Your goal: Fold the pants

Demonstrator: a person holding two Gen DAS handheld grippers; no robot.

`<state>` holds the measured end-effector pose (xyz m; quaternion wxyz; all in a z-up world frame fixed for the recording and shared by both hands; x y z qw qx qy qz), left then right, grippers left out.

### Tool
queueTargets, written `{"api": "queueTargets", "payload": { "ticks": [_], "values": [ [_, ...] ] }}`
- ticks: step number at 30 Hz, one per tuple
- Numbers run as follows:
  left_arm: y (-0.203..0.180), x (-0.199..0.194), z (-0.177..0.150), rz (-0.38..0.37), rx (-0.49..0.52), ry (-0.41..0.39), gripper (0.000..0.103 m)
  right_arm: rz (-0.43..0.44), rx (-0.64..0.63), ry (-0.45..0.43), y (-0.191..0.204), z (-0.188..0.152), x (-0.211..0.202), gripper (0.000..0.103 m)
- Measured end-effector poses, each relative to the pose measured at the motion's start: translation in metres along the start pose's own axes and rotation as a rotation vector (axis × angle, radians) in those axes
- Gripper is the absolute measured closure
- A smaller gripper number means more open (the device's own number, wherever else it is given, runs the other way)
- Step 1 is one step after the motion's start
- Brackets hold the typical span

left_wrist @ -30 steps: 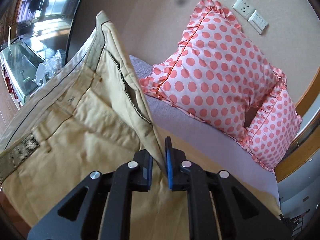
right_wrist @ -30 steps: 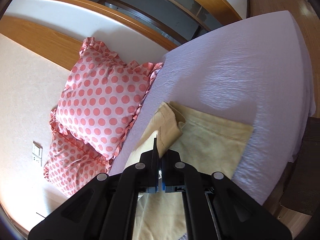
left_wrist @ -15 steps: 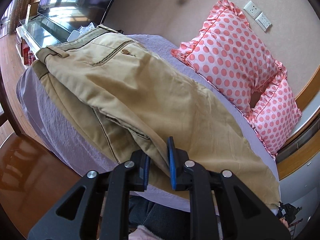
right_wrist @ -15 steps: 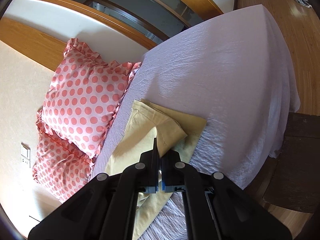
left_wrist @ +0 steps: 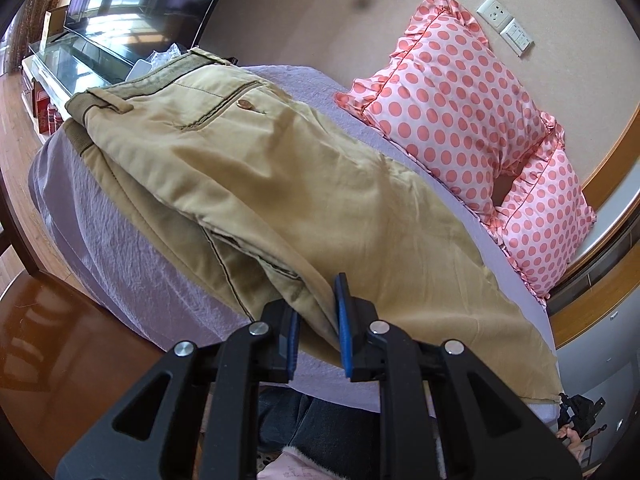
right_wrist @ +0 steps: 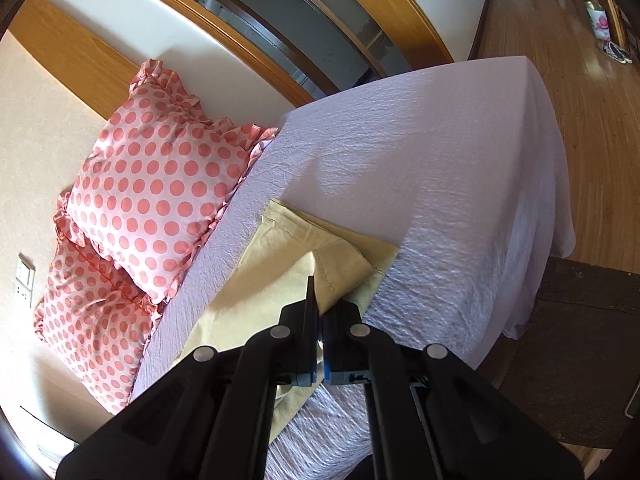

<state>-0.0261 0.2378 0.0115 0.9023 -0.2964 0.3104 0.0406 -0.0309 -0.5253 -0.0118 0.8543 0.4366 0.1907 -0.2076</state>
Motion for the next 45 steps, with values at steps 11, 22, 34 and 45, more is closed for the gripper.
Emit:
{"api": "queueTargets", "payload": {
  "ticks": [11,22,34,45],
  "values": [
    [0.023,-0.034,0.008,0.028,-0.037,-0.119,0.06,-0.04,0.01,-0.028,-0.01,-0.004,-0.006,0.077],
    [0.047,-0.042,0.005,0.032,-0.119,-0.152,0.049,0.105,-0.177,-0.088,0.032,-0.021,0.003,0.098],
    [0.033,-0.059,0.0,-0.057,-0.09,-0.222,0.023,0.8,-0.742,0.245,0.283,-0.2,-0.037,0.098],
    [0.019,-0.044,-0.011,-0.128,0.034,-0.156,0.013,0.862,-1.053,0.526,0.285,-0.333,-0.056,0.034]
  ]
}}
Point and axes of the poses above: each gripper's, at about its wrist camera, not at the fingertips, and x roughly the way its jaws point, y to its left, z to its top, the point moved 2 cm from there along x, roughly the way its jaws point, and after that the axes turned 4 degrees about -y, right-handed, at the moved point
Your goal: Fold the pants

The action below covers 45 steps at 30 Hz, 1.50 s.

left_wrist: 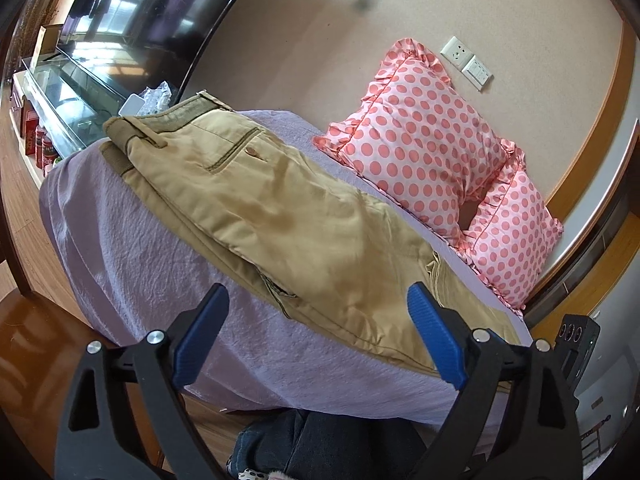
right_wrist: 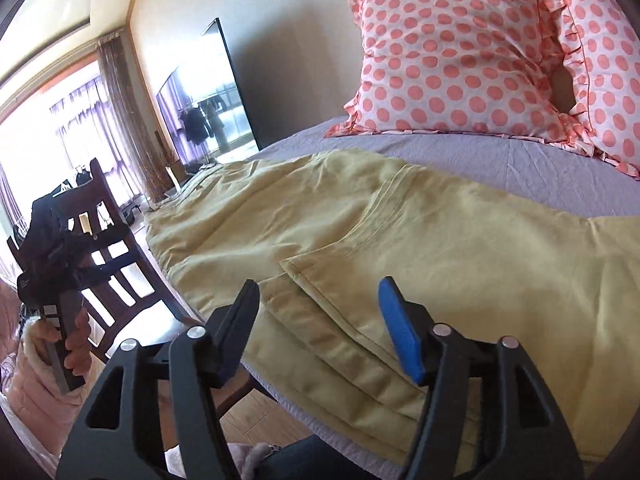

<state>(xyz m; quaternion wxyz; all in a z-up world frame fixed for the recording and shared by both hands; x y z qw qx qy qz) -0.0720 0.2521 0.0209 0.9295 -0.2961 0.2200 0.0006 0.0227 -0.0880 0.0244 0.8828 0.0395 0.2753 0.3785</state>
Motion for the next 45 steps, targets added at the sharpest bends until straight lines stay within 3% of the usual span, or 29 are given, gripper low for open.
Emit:
{"api": "queueTargets", "payload": {
  "ticks": [3,13,19,25,27,30,31,32,36,41,45],
  "values": [
    [-0.004,0.013,-0.002,-0.01,0.007,0.026,0.012,-0.016,0.017,0.075,-0.01,-0.002,0.017,0.033],
    [0.011,0.045,0.004,0.025,-0.131,0.089,0.013,0.0,0.047,0.046,-0.009,-0.007,0.018,0.032],
    [0.012,0.037,0.03,0.077,-0.129,0.015,0.013,0.011,0.056,0.038,-0.008,-0.007,0.017,0.03],
    [0.052,0.051,0.073,0.171,-0.286,-0.009,0.013,0.003,0.095,-0.02,-0.015,-0.003,0.004,0.03],
    [0.066,0.056,0.084,0.211,-0.328,-0.021,0.02,-0.011,0.115,-0.064,-0.022,0.0,-0.009,0.03],
    [0.085,0.057,0.091,0.283,-0.376,-0.045,0.061,-0.063,0.132,-0.117,-0.035,0.004,-0.028,0.024],
    [0.086,0.057,0.092,0.322,-0.366,-0.055,0.082,-0.078,0.137,-0.135,-0.04,0.006,-0.035,0.023],
    [0.083,0.057,0.094,0.353,-0.336,-0.061,0.089,-0.091,0.142,-0.151,-0.046,0.007,-0.041,0.022],
    [0.024,0.053,0.108,0.38,-0.095,-0.112,0.095,-0.164,0.201,-0.24,-0.075,0.011,-0.073,0.022],
    [-0.109,0.063,0.11,0.21,0.194,-0.119,0.095,-0.256,0.329,-0.355,-0.119,0.009,-0.116,0.022],
    [-0.229,0.083,0.064,-0.051,0.44,-0.035,0.095,-0.32,0.406,-0.431,-0.144,0.003,-0.148,0.022]
  ]
}}
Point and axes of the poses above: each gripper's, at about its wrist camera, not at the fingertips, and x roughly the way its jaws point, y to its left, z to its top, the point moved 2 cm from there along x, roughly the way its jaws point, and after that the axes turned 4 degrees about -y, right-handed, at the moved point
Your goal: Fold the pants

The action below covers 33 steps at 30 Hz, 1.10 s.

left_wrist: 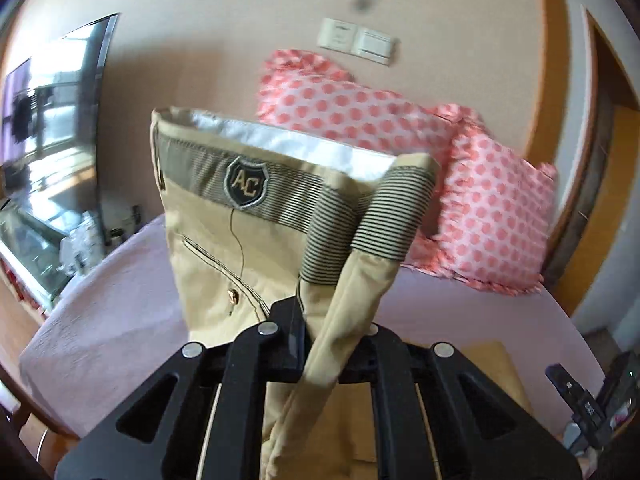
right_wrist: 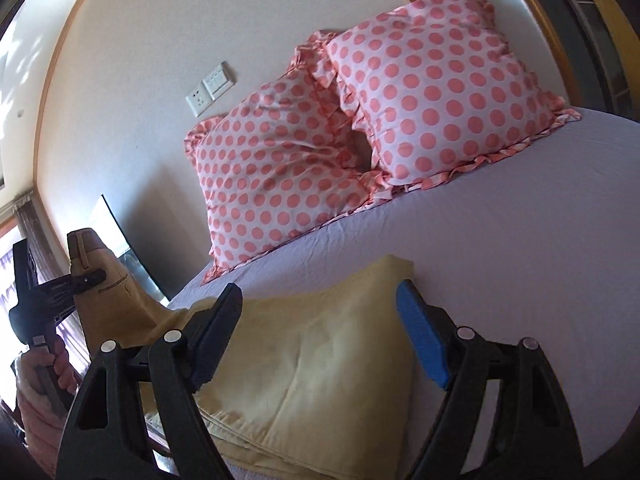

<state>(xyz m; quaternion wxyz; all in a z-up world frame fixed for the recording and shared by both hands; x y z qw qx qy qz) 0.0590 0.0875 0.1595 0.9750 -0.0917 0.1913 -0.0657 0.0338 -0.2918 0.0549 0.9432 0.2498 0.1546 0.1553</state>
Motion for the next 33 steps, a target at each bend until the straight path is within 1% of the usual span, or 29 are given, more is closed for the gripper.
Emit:
{"api": "queueTargets", "payload": {
  "ticks": [2,4,6,8,9,10,11,12,14,15,16,18,19,20,21,22,23,24,25,26,27,28,29,30,31,32,33],
  "values": [
    [-0.063,0.017,-0.017,-0.153,0.101,0.062,0.093,-0.022,0.035,-0.025,-0.013,0.005,-0.01,0.022],
    [-0.116,0.038,-0.049,-0.271,0.202,0.143,0.093,-0.044,0.062,-0.039,-0.025,0.008,-0.018,0.022],
    [-0.157,0.059,-0.091,-0.349,0.292,0.258,0.093,-0.07,0.086,-0.042,-0.036,0.008,-0.025,0.021],
    [-0.178,0.079,-0.131,-0.401,0.336,0.384,0.094,-0.091,0.115,-0.04,-0.047,0.009,-0.03,0.021],
    [-0.185,0.082,-0.143,-0.405,0.354,0.403,0.094,-0.097,0.127,-0.039,-0.052,0.01,-0.033,0.021],
    [-0.19,0.077,-0.148,-0.383,0.387,0.369,0.094,-0.103,0.135,-0.038,-0.056,0.01,-0.035,0.021],
    [-0.192,0.071,-0.146,-0.372,0.408,0.327,0.094,-0.108,0.136,-0.039,-0.058,0.01,-0.037,0.021],
    [-0.191,0.067,-0.139,-0.373,0.398,0.302,0.094,-0.112,0.136,-0.038,-0.06,0.012,-0.038,0.02],
    [-0.188,0.063,-0.129,-0.391,0.354,0.28,0.094,-0.107,0.146,-0.029,-0.063,0.014,-0.036,0.018],
    [-0.193,0.063,-0.128,-0.39,0.366,0.274,0.094,-0.09,0.166,-0.021,-0.064,0.014,-0.034,0.016],
    [-0.197,0.064,-0.136,-0.387,0.397,0.283,0.093,-0.059,0.198,-0.004,-0.065,0.015,-0.03,0.016],
    [-0.212,0.072,-0.157,-0.39,0.467,0.346,0.089,0.0,0.269,0.041,-0.069,0.014,-0.021,0.014],
    [-0.218,0.074,-0.166,-0.377,0.502,0.369,0.087,0.018,0.298,0.067,-0.069,0.014,-0.016,0.014],
    [-0.219,0.072,-0.172,-0.369,0.523,0.369,0.086,0.031,0.312,0.092,-0.069,0.014,-0.01,0.014],
    [-0.217,0.066,-0.172,-0.383,0.525,0.362,0.084,0.039,0.309,0.123,-0.068,0.012,-0.005,0.014],
    [-0.211,0.058,-0.166,-0.446,0.495,0.363,0.07,0.035,0.295,0.158,-0.066,0.011,0.002,0.014],
    [-0.203,0.049,-0.157,-0.545,0.431,0.368,0.054,0.027,0.274,0.189,-0.063,0.01,0.008,0.015],
    [-0.191,0.039,-0.147,-0.619,0.364,0.364,0.049,0.018,0.247,0.227,-0.059,0.007,0.016,0.019],
    [-0.177,0.029,-0.134,-0.661,0.3,0.348,0.038,0.012,0.226,0.266,-0.057,0.004,0.023,0.022],
    [-0.161,0.024,-0.121,-0.664,0.25,0.328,0.032,0.012,0.211,0.301,-0.055,0.001,0.031,0.029],
    [-0.143,0.022,-0.11,-0.633,0.21,0.308,0.031,0.015,0.203,0.33,-0.054,-0.002,0.037,0.034],
    [-0.12,0.025,-0.099,-0.571,0.167,0.29,0.028,0.016,0.188,0.355,-0.052,-0.005,0.043,0.036],
    [-0.096,0.032,-0.09,-0.491,0.13,0.277,0.027,0.003,0.165,0.377,-0.051,-0.009,0.049,0.04],
    [-0.07,0.041,-0.084,-0.41,0.089,0.282,0.027,-0.012,0.146,0.394,-0.05,-0.011,0.054,0.043],
    [-0.044,0.052,-0.08,-0.343,0.039,0.311,0.027,-0.024,0.135,0.409,-0.05,-0.013,0.059,0.045],
    [-0.021,0.063,-0.079,-0.305,-0.018,0.352,0.028,-0.038,0.127,0.425,-0.051,-0.015,0.064,0.048],
    [0.0,0.074,-0.079,-0.288,-0.068,0.391,0.028,-0.039,0.12,0.423,-0.051,-0.015,0.067,0.051]
  ]
}}
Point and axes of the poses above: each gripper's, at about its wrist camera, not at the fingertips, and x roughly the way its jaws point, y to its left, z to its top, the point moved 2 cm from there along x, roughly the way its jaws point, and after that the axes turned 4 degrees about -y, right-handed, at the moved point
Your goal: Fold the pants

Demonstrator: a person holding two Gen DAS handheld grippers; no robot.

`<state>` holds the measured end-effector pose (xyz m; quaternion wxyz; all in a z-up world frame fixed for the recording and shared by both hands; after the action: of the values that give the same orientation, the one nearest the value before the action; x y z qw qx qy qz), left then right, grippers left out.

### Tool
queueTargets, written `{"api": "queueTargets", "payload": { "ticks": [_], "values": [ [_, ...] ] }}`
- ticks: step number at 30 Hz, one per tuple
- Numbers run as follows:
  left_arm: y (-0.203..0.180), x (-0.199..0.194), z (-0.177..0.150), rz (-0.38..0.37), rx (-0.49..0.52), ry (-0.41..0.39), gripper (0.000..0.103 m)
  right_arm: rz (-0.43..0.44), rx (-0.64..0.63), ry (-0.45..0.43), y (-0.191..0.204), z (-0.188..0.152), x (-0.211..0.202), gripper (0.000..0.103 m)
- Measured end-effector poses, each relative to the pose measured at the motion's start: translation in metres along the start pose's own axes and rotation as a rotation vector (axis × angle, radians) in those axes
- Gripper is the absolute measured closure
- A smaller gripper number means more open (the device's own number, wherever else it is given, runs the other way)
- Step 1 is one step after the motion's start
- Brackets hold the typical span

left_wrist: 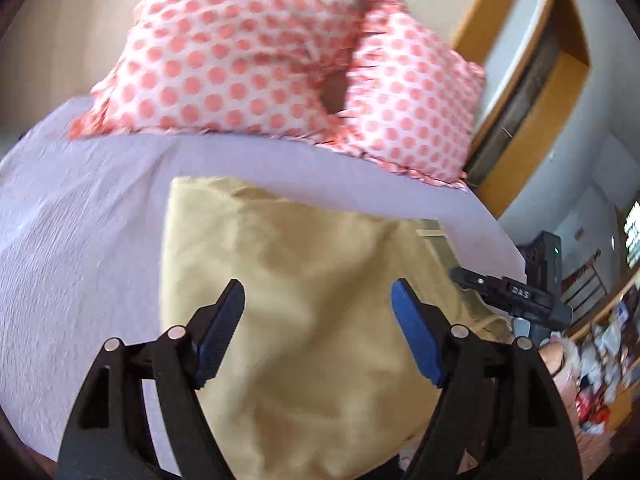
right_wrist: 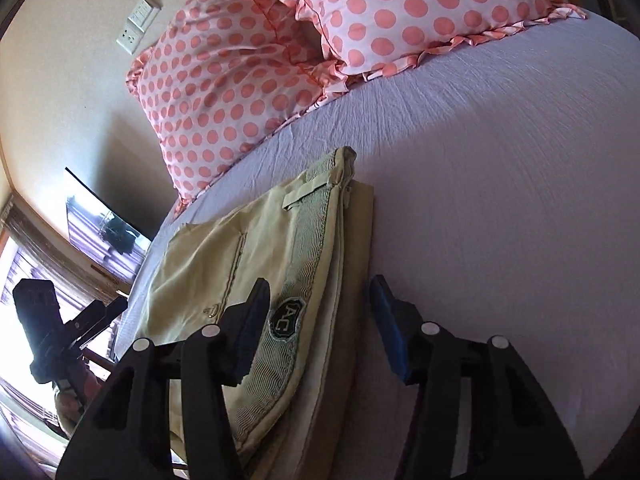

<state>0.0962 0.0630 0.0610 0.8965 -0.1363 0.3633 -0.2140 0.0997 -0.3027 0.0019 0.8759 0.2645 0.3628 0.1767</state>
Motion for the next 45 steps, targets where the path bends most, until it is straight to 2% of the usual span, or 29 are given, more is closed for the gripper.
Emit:
{"api": "queueTargets", "payload": {
  "ticks": [2,5,9,11,13,15,16,17,20,24,29,31,33,35,37,39,40,41,42,43,45],
  "values": [
    [0.034,0.006,0.003,0.036,-0.076,0.042,0.029,-0.011,-0.005,0.006,0.0,0.002,0.004,0.054],
    [0.06,0.019,0.004,-0.004,-0.145,0.103,0.029,0.011,-0.013,0.026,0.001,0.005,0.012,0.062],
    [0.069,0.038,0.005,-0.055,-0.176,0.162,0.029,0.066,0.031,0.041,-0.006,0.008,0.014,0.068],
    [0.069,0.04,0.008,-0.074,-0.188,0.16,0.024,0.087,0.039,0.045,-0.008,0.01,0.016,0.07],
    [0.066,0.046,0.012,-0.093,-0.188,0.17,0.025,0.104,0.036,0.059,-0.008,0.009,0.019,0.077],
    [0.064,0.052,0.015,-0.092,-0.178,0.179,0.038,0.147,0.041,0.073,-0.006,0.01,0.019,0.09],
    [0.065,0.054,0.015,-0.083,-0.175,0.189,0.063,0.174,0.048,0.075,-0.005,0.011,0.017,0.091],
    [0.066,0.054,0.015,-0.088,-0.18,0.193,0.083,0.194,0.052,0.074,-0.004,0.012,0.015,0.093],
    [0.068,0.048,0.02,-0.119,-0.2,0.169,0.094,0.243,0.047,0.055,0.005,0.02,0.011,0.094],
    [0.051,0.039,0.049,-0.102,-0.121,0.086,0.097,0.274,-0.002,0.018,0.025,0.048,0.013,0.094],
    [0.036,0.055,0.1,-0.063,-0.057,-0.021,0.097,0.262,-0.011,-0.085,0.034,0.099,0.026,0.094],
    [0.039,0.077,0.117,-0.014,-0.042,-0.038,0.097,0.226,0.008,-0.131,0.025,0.117,0.035,0.095],
    [0.049,0.111,0.127,0.067,-0.046,-0.003,0.091,0.163,0.065,-0.137,0.007,0.128,0.053,0.094],
    [0.063,0.144,0.125,0.177,-0.057,0.075,0.078,0.041,0.114,-0.074,-0.015,0.127,0.077,0.094],
    [0.077,0.16,0.117,0.197,-0.091,0.138,0.066,-0.099,0.123,-0.006,-0.031,0.118,0.091,0.085],
    [0.082,0.148,0.112,0.2,-0.109,0.116,0.062,-0.171,0.116,-0.043,-0.032,0.115,0.075,0.062],
    [0.083,0.137,0.112,0.222,-0.1,0.096,0.056,-0.21,0.099,-0.093,-0.029,0.115,0.06,0.057],
    [0.082,0.125,0.112,0.24,-0.092,0.069,0.051,-0.2,0.079,-0.144,-0.023,0.115,0.047,0.05],
    [0.08,0.111,0.112,0.239,-0.09,0.035,0.049,-0.146,0.064,-0.179,-0.015,0.115,0.034,0.044],
    [0.075,0.097,0.111,0.205,-0.093,-0.002,0.045,-0.077,0.057,-0.184,-0.008,0.114,0.028,0.042],
    [0.061,0.077,0.108,0.09,-0.098,-0.048,0.035,0.048,0.044,-0.141,0.008,0.108,0.026,0.038]
  ]
}}
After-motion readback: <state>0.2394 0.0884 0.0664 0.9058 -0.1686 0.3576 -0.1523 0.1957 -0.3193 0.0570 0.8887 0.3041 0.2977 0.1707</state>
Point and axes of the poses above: each gripper's, at about its wrist camera, not at the fingertips, and x roughly the way its jaws point, y to its left, z to its top, the point moved 2 cm from there along x, roughly the way its jaws point, and after that the axes turned 4 degrees about -y, right-handed, at the moved point
